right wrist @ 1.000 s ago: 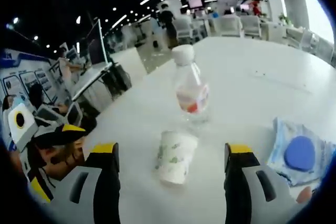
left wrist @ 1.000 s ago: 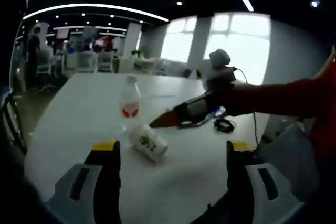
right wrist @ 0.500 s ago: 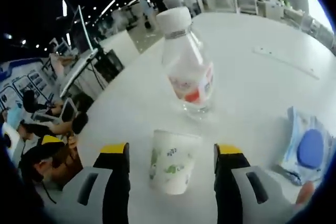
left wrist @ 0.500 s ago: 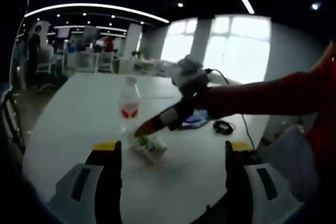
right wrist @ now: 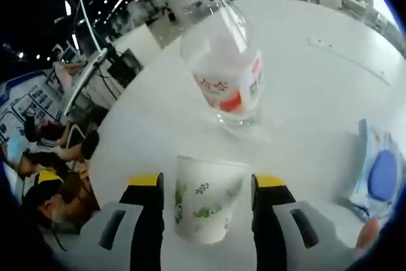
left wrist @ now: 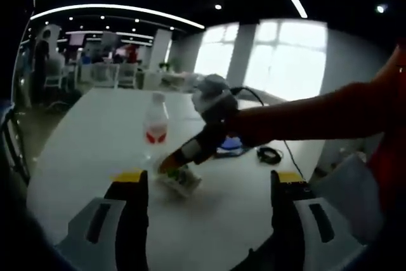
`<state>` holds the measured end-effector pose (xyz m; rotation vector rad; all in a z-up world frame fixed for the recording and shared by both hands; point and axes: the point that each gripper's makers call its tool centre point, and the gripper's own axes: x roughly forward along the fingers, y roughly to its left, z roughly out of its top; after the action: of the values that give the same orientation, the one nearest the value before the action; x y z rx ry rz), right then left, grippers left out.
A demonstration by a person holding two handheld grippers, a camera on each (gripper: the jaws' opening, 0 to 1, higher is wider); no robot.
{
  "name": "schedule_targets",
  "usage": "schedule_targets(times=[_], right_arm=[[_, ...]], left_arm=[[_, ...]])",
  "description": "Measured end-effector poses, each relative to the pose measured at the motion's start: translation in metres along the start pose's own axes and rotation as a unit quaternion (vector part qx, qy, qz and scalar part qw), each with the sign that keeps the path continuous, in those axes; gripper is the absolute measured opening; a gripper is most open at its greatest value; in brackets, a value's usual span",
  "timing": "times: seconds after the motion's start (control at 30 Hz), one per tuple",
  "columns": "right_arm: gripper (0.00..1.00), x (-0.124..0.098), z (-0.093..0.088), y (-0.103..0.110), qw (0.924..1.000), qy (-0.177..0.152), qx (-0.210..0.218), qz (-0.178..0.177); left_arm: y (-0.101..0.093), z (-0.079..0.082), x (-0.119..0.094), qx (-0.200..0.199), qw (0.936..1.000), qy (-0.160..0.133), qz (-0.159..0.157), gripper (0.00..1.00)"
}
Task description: Arrange the tabletop items into an orderly group along one side of the table until the central work area is clear of visible clutter.
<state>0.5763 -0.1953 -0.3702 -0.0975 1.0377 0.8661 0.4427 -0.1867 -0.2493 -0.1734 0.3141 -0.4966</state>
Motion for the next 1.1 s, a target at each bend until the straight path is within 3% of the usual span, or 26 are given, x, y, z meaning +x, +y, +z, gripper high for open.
schedule_targets(times=[0.53,1.1], right_arm=[[0.47,0.011,-0.009,-0.005,0.9990,0.032,0.030,0.005],[0.44,0.008,-0.010,-0.009,0.9989,0.025,0.036,0.017]], left_arm=[[-0.002,-0.002,0.001,-0.001,1.0000,0.005,-0.004,0.75],[-0.003,-0.005,0.002,0.000,0.9999,0.013,-0.006,0.74]])
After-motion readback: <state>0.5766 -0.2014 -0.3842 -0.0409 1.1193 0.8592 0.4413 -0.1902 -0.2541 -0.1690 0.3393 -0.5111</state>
